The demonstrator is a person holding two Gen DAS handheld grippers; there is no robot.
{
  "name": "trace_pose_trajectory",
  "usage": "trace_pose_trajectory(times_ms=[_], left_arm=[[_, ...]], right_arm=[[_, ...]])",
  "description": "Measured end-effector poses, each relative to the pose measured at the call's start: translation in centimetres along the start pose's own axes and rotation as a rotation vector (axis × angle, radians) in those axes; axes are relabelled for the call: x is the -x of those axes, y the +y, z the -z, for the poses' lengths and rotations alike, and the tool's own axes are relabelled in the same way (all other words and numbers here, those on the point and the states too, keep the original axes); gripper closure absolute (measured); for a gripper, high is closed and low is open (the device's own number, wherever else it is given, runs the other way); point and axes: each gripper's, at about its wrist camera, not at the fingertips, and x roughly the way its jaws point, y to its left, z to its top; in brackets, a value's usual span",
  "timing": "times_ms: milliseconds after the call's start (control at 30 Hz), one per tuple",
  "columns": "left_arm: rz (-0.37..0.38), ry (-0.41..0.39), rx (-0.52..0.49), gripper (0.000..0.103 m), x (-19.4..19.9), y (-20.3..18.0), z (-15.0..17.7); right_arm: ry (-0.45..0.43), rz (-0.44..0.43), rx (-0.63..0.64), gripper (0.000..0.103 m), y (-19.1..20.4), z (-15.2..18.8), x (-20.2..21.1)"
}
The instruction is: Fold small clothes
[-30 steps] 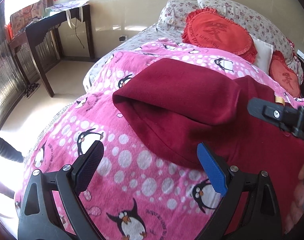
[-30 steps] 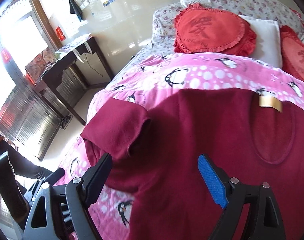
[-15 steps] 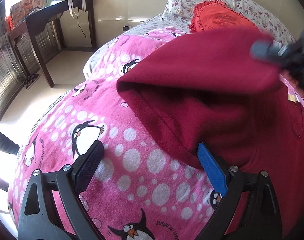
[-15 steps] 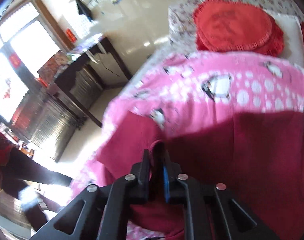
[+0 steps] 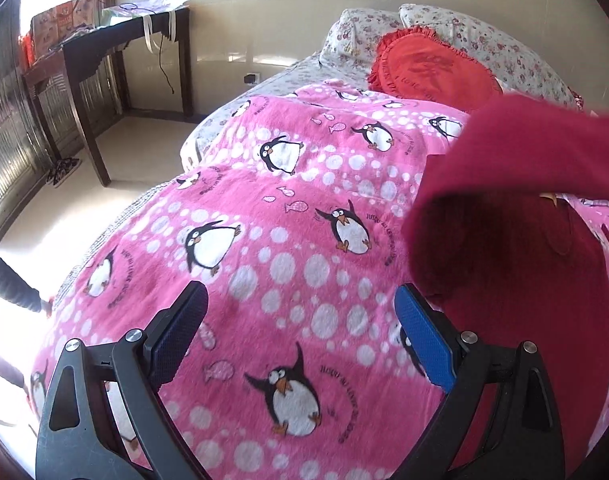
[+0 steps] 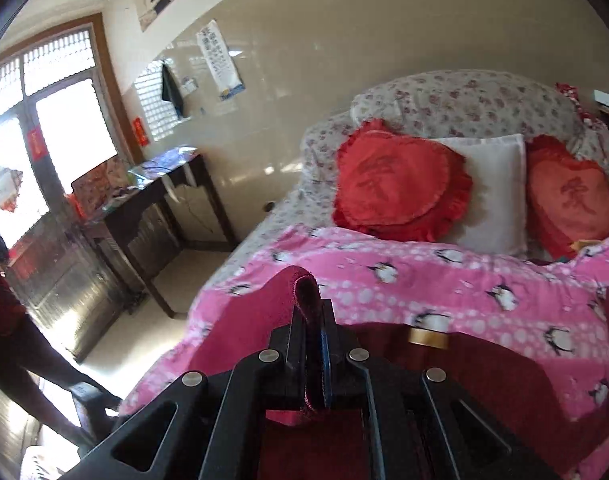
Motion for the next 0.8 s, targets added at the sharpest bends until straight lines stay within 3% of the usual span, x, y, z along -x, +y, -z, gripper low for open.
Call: trace_pose_trajectory(times_ms=[133, 267, 367, 400, 433, 467, 500, 567, 633, 700, 800], left_arm=[[0.001, -0.002, -0.01, 0.008, 0.2, -0.6, -0.2], [0.023, 0.0, -0.029, 0.008, 0.1, -2.5, -0.7], [0.037, -0.001, -0.066, 0.008, 0.2, -4.4, -0.7], [0.039, -0.006, -0.08, 0.008, 0.2, -5.1, -0.6], [0.04, -0.007, -0.091, 0.008, 0.1, -5.5, -0.6], [0.04, -0.003, -0.102, 0.008, -0.1, -5.9, -0.5], [0.042, 0.004, -0.114, 0.008, -0.4, -6.4, -0.4], [0.041, 0.014, -0.13, 0.008, -1.2, -7.1, -0.4], [0.026, 0.032, -0.15, 0.008, -2.3, -7.9, -0.4], [0.002, 0.055, -0.167, 0.008, -3.5, -8.4, -0.4], [-0.01, 0.083, -0.157, 0.008, -4.9, -8.2, -0.4]], right_arm=[[0.091, 0.139, -0.1, 0.098, -8.1, 4.7, 0.6], [0.182, 0.335, -0.138, 0.098, -14.9, 9.2, 0.5], [0.288, 0.387, -0.161, 0.096, -18.4, 11.4, -1.3], [0.319, 0.407, -0.165, 0.093, -18.9, 11.7, -1.6], [0.333, 0.437, -0.169, 0.08, -19.4, 11.8, -1.7], [0.315, 0.457, -0.165, 0.066, -18.8, 11.3, -1.3], [0.265, 0.468, -0.153, 0.062, -18.2, 10.8, -0.6], [0.18, 0.415, -0.141, 0.059, -16.0, 9.2, 0.6], [0.14, 0.265, -0.112, 0.059, -13.1, 7.7, 0.4], [0.16, 0.051, -0.054, 0.059, -9.2, 6.6, -1.7], [0.207, -0.114, 0.049, 0.059, -3.4, 6.3, -5.8]])
